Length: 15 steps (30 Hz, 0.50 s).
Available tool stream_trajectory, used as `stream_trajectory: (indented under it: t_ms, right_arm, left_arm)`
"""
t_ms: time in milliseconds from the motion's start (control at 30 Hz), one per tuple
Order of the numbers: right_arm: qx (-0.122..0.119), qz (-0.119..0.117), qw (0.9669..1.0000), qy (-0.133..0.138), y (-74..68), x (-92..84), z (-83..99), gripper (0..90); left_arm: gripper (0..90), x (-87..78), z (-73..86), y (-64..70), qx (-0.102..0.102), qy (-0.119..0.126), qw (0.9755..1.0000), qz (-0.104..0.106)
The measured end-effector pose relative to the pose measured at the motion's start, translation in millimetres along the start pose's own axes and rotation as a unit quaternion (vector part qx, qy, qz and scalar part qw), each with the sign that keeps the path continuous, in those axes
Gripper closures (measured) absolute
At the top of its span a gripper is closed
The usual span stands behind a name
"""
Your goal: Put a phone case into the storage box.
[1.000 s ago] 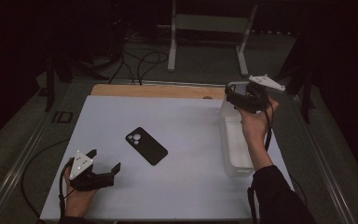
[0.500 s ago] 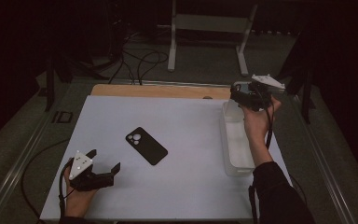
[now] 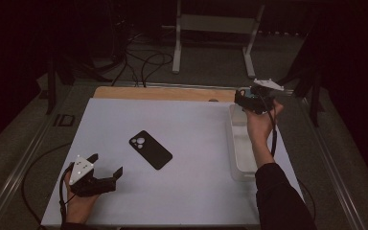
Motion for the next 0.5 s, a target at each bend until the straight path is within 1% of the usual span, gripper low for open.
stream_trajectory:
  t_ms: [200,367,400,433,500]
  right_arm:
    - [0.006,0.009,0.9997,-0.022,3.0,14.5,9.5,16.6]
    - [0.011,0.007,0.9994,-0.032,2.8,20.4,14.7,16.7]
    - [0.011,0.007,0.9994,-0.032,2.8,20.4,14.7,16.6]
    - [0.005,0.01,0.999,-0.042,1.6,26.3,20.7,16.6]
    - [0.006,0.01,0.9989,-0.045,1.5,27.4,21.7,16.6]
  left_arm:
    - [0.2,-0.6,-0.1,-0.2,-0.001,0.002,1.0,0.0]
    - [0.2,-0.8,0.0,-0.6,-0.002,0.002,1.0,0.0]
    - [0.2,-0.9,0.1,-0.4,-0.003,0.002,1.0,0.001]
    - [0.2,-0.8,0.1,0.1,-0.003,0.003,1.0,0.001]
    - [0.2,-0.9,0.0,0.3,-0.002,0.003,1.0,0.001]
Point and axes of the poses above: each handheld gripper's, and its own axes: x roughly forward along the jaws, z roughly out of its underside, y roughly to its right, the point moved 3 cm from there along x, roughly forward along the jaws
